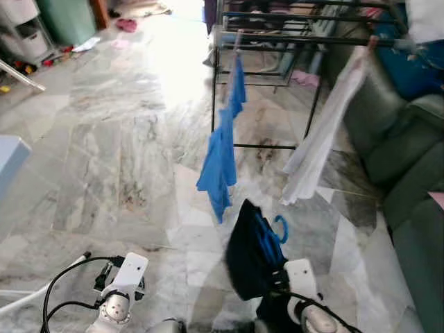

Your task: Hang hanger

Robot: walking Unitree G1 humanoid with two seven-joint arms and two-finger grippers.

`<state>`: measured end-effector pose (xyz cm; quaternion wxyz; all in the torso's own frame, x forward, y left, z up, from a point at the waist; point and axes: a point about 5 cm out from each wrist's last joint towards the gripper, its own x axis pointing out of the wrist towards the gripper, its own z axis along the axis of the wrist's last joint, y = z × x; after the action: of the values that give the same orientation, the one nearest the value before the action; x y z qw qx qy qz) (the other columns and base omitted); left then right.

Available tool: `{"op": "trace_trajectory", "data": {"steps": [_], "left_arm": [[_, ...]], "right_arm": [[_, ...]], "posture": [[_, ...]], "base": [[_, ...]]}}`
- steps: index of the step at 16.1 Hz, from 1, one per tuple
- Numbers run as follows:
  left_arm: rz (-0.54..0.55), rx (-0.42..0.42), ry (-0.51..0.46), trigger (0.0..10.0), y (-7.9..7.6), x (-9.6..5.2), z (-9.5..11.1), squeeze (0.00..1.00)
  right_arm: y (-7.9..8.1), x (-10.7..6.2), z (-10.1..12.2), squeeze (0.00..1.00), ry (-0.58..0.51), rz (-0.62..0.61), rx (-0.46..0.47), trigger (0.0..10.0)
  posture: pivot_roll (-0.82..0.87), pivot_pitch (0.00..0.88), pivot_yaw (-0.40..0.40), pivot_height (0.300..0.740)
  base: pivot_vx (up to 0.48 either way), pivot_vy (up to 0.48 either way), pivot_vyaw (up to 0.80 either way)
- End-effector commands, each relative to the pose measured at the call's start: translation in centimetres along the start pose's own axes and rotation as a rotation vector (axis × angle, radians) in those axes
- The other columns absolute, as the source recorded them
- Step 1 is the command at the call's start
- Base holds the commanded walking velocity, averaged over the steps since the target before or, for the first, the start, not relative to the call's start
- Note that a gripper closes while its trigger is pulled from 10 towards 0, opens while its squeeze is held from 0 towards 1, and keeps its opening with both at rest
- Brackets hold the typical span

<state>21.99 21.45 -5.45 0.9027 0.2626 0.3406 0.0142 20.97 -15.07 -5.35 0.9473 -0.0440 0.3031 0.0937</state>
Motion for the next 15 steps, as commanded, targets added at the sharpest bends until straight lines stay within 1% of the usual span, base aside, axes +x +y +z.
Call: {"op": "trace_trajectory", "data": {"steps": [1,2,3,4,5,6,7,8,9,11,12,13,14,15], "left_arm": [[-0.075,0.0,0.079,10.0,-1.1,-0.5,-1.5,0.0],[-0.11,-0.04,0.123,10.0,-1.4,-0.6,-2.0,0.0],[-0.129,-0.065,0.138,10.0,-1.6,-0.7,-2.1,0.0],[-0.138,-0.07,0.144,10.0,-1.8,-0.7,-2.2,0.0],[-0.15,-0.083,0.165,10.0,-2.1,-0.9,-2.5,0.0],[-0.167,-0.097,0.176,10.0,-2.4,-1.0,-2.7,0.0],[-0.183,-0.071,0.182,10.0,-2.8,-1.2,-2.9,0.0],[-0.193,-0.059,0.193,10.0,-3.2,-1.5,-3.4,0.0],[-0.205,-0.055,0.191,10.0,-3.5,-1.6,-3.4,0.0],[-0.247,-0.026,0.179,10.0,-4.1,-1.8,-3.4,0.0],[-0.252,-0.039,0.179,10.0,-3.9,-1.7,-3.4,0.0],[-0.239,-0.062,0.186,10.0,-3.4,-1.6,-3.5,0.0],[-0.228,-0.076,0.192,10.0,-3.0,-1.6,-3.7,0.0],[-0.207,-0.089,0.195,10.0,-2.5,-1.5,-3.7,0.0]], "right_arm": [[-0.9,-0.2,-1.5,0.0,0.079,-0.04,0.005,10.0],[-1.0,-0.2,-2.0,0.0,0.125,-0.028,0.007,10.0],[-1.1,-0.2,-2.2,0.0,0.146,-0.02,0.003,10.0],[-1.1,-0.1,-2.3,0.0,0.161,-0.018,0.013,10.0],[-0.8,-0.1,-2.9,0.0,0.202,-0.014,0.027,10.0],[-0.4,-0.1,-3.1,0.0,0.225,0.008,-0.004,10.0],[0.1,-0.1,-3.3,0.0,0.246,0.026,-0.037,10.0],[0.7,0.1,-3.4,0.0,0.266,0.038,-0.068,10.0],[0.8,0.1,-3.4,0.0,0.274,0.034,-0.069,10.0],[0.1,0.0,-3.5,0.0,0.286,0.015,-0.053,10.0],[-0.1,-0.1,-3.6,0.0,0.287,0.002,-0.044,10.0],[0.0,0.0,-3.5,0.0,0.283,-0.005,-0.031,10.0],[0.2,0.1,-3.3,0.0,0.275,-0.002,-0.033,10.0],[0.7,0.3,-3.0,0.0,0.26,0.01,-0.017,10.0]], "posture": [[-0.1,0.081,-0.047,0.74],[-0.07,0.066,-0.075,0.74],[-0.05,0.056,-0.098,0.74],[-0.04,0.05,-0.112,0.74],[-0.01,0.042,-0.126,0.74],[0.0,0.04,-0.126,0.74],[0.01,0.03,-0.104,0.74],[0.01,0.038,-0.064,0.74],[0.01,0.048,-0.051,0.74],[0.0,0.075,-0.03,0.74],[0.0,0.088,-0.028,0.74],[-0.01,0.103,-0.029,0.74],[-0.02,0.091,-0.044,0.74],[-0.01,0.112,-0.055,0.74]], "base": [[0.0,0.0,0.0],[0.0,0.0,0.0],[0.0,0.0,0.0],[0.0,0.0,0.0],[0.0,0.0,0.0],[0.0,0.0,0.0],[0.0,0.0,0.0],[0.0,0.0,0.0],[0.0,0.0,0.0],[0.0,0.0,0.0],[0.0,0.0,0.0],[0.0,0.0,0.0],[0.0,0.0,0.0],[0.0,0.0,0.0]]}}
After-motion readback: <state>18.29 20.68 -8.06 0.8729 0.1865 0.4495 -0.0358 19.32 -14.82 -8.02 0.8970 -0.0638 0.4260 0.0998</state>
